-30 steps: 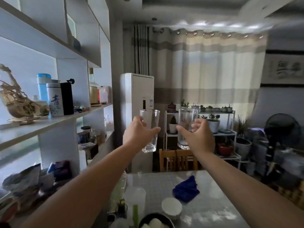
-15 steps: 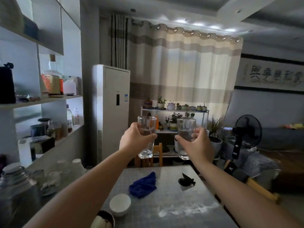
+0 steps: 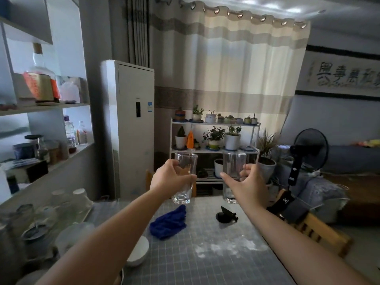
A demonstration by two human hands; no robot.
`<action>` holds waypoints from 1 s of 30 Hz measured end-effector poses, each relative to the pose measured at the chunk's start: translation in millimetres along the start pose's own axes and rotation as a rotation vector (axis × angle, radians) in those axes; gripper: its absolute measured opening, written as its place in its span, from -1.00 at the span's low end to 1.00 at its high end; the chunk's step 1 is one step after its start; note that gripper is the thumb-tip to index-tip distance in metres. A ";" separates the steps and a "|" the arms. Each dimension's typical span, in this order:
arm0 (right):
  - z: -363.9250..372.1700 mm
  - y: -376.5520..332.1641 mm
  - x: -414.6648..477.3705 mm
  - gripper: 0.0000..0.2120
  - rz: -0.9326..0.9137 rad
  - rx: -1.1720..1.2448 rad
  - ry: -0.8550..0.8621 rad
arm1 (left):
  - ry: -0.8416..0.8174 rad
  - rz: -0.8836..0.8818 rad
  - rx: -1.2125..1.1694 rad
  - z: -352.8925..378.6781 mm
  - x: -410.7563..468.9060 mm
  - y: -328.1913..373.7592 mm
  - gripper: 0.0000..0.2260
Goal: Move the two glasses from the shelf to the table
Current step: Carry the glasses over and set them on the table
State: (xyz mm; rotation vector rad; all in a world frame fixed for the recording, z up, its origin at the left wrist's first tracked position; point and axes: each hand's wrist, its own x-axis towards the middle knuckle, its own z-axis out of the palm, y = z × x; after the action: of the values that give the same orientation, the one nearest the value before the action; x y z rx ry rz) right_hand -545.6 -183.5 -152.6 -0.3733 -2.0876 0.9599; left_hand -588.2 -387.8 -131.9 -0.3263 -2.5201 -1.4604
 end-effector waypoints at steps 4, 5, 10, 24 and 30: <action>27.2 15.4 7.9 -0.38 0.037 0.007 -0.048 | -0.024 -0.043 -0.033 11.0 24.0 -22.6 -0.36; 34.5 20.6 9.5 -0.39 0.044 0.009 -0.060 | -0.028 -0.058 -0.040 15.3 29.6 -29.4 -0.38; 70.8 47.4 14.3 -0.39 0.113 -0.023 -0.118 | -0.064 -0.113 -0.045 43.5 47.4 -62.9 -0.41; 166.9 161.9 10.7 -0.41 0.196 -0.111 -0.356 | -0.118 -0.391 -0.142 135.2 51.2 -155.5 -0.36; 194.6 215.7 -10.3 -0.40 0.238 -0.097 -0.435 | -0.120 -0.492 -0.122 175.6 51.4 -207.0 -0.38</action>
State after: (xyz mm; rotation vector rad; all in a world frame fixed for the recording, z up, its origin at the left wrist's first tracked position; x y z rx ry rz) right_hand -699.8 -143.3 -395.7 -0.5074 -2.5316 1.1619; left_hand -710.3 -330.8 -373.1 0.2162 -2.7408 -1.8149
